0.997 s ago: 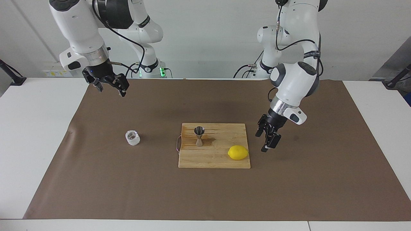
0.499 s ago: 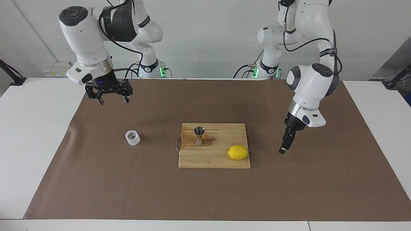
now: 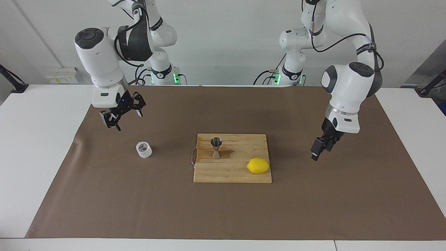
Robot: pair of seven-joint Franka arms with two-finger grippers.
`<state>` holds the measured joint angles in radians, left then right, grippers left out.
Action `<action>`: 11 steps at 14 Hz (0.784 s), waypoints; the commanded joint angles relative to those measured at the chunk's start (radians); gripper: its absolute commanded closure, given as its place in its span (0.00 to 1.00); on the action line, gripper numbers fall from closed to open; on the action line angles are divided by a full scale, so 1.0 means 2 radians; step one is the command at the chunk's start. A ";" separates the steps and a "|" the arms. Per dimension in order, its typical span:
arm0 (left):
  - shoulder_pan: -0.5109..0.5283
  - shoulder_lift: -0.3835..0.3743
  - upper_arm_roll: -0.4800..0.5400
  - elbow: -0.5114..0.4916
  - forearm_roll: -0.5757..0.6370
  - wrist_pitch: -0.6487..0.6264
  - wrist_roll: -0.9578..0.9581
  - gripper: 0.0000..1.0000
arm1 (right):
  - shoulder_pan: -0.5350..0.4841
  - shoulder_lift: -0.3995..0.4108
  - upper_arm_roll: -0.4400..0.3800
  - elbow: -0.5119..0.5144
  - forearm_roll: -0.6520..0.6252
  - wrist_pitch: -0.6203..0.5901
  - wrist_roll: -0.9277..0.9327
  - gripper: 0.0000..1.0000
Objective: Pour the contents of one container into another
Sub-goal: 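Withdraw the left gripper while the right gripper reaches the white cup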
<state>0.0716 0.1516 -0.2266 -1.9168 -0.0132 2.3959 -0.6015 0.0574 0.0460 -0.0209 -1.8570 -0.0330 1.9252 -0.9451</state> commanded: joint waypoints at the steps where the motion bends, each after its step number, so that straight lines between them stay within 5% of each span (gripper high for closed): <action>1: 0.020 -0.030 -0.003 0.001 0.010 -0.050 0.079 0.00 | -0.004 0.018 -0.002 -0.012 0.006 0.011 -0.107 0.00; 8: 0.044 -0.084 0.001 0.013 0.009 -0.162 0.211 0.00 | -0.028 0.060 -0.002 -0.058 0.053 0.106 -0.320 0.00; 11: 0.010 -0.098 0.049 0.025 0.009 -0.198 0.265 0.00 | -0.029 0.068 -0.002 -0.072 0.059 0.135 -0.362 0.00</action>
<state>0.1380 -0.0217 -0.1890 -1.8890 -0.0125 2.0551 -0.1315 0.0061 0.1841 -0.0256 -1.9682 0.0564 2.1511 -1.5990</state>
